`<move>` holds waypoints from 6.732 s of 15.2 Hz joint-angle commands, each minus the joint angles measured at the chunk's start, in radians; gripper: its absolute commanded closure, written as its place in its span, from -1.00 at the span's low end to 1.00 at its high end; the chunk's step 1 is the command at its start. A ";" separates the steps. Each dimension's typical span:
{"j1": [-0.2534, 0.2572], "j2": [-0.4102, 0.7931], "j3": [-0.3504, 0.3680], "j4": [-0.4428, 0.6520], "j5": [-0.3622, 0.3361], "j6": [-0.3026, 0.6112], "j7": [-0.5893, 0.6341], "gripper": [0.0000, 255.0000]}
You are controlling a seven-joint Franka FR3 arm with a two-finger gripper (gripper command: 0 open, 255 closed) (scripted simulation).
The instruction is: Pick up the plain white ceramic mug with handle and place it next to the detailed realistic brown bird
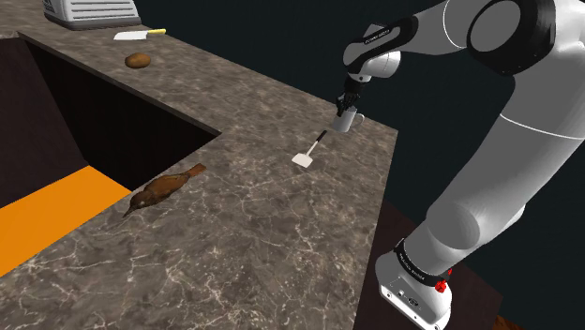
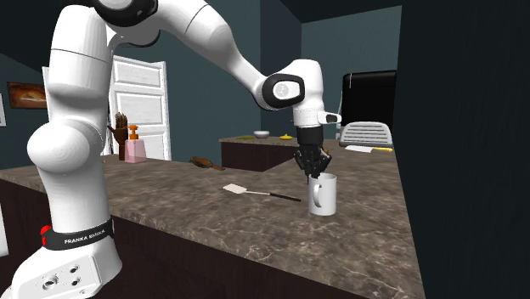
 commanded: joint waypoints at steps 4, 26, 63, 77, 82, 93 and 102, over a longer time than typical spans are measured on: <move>0.001 -0.014 -0.001 0.011 -0.006 -0.024 0.004 1.00; 0.007 -0.116 -0.007 0.189 -0.045 -0.300 0.033 1.00; 0.272 -0.477 0.377 -0.080 -0.092 -0.400 0.694 1.00; 0.397 -0.363 0.609 0.052 -0.094 -0.434 1.052 1.00; 0.443 -0.269 0.689 0.155 -0.129 -0.456 1.189 1.00; 0.611 0.045 0.814 0.508 -0.300 -0.568 1.495 1.00; 0.743 0.233 0.823 0.701 -0.403 -0.612 1.614 1.00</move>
